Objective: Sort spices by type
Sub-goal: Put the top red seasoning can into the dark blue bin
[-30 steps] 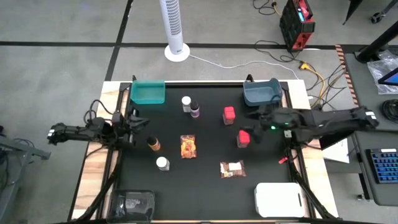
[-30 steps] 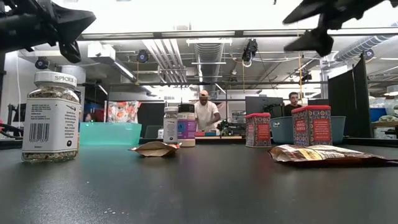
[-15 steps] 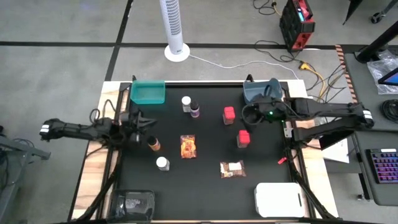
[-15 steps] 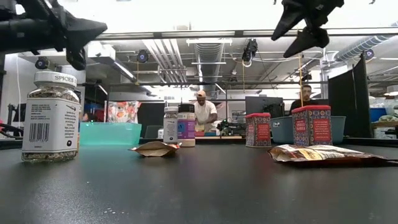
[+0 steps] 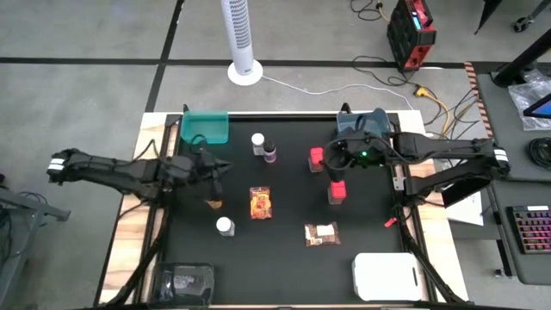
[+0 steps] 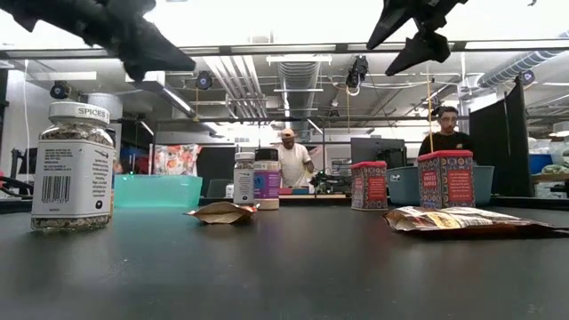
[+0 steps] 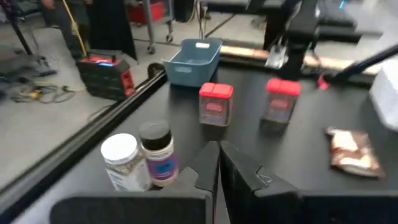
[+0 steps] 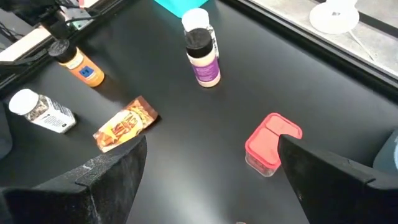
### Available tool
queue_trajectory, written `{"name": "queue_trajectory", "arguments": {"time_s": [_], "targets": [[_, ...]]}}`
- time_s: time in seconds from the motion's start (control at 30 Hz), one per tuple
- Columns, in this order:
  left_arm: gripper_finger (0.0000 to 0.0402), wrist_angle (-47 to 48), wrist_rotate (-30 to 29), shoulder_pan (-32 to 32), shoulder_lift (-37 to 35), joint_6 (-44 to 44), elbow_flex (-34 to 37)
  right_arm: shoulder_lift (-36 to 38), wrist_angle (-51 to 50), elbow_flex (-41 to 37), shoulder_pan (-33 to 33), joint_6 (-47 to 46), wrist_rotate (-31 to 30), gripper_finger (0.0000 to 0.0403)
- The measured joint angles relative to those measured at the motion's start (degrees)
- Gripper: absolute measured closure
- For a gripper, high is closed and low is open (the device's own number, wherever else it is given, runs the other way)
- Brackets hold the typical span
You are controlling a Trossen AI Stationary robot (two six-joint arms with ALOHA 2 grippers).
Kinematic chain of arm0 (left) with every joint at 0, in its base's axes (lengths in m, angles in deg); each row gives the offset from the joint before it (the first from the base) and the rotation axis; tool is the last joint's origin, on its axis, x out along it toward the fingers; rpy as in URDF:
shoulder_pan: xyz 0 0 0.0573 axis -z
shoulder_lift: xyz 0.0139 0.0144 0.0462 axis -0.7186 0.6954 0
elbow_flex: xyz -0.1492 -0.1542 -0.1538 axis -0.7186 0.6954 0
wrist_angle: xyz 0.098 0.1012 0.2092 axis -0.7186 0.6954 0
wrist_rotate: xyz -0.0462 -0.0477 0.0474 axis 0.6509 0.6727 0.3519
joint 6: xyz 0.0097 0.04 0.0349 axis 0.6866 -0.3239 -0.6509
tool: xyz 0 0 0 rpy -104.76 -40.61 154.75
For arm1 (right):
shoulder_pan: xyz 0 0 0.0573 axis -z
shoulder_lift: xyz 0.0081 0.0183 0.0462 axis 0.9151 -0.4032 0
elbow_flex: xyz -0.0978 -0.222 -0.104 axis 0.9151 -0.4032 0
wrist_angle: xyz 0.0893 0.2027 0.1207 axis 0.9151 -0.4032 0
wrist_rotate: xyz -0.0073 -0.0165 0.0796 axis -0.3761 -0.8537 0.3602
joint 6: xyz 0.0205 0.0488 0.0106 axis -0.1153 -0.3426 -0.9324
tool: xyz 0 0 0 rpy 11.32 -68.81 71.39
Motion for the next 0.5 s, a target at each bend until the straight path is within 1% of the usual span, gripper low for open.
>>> {"name": "queue_trajectory", "arguments": {"time_s": [0.17,0.27,0.37,0.43,0.5], "targets": [[0.0402,-1.6,-0.3,0.0,3.4,-3.9,-1.3,-3.7,0.7,1.1,0.0,0.0,-0.5,0.0048],[0.0402,-5.2,-0.3,0.0,3.4,-6.3,-0.2,-6.6,1.1,2.1,0.3,-3.5,-1.6,0.0048],[0.0402,-7.8,-0.4,0.0,2.4,-7.9,1.0,-9.9,1.2,3.7,1.3,-4.3,-0.9,0.0048],[0.0402,-10.2,-0.5,0.0,1.5,-8.6,2.2,-12.1,0.9,4.9,2.7,-4.5,2.1,0.0048],[0.0402,-13.3,-0.5,0.0,0.6,-9.6,4.1,-14.8,-0.2,6.8,4.6,-6.0,7.4,0.0048]]}}
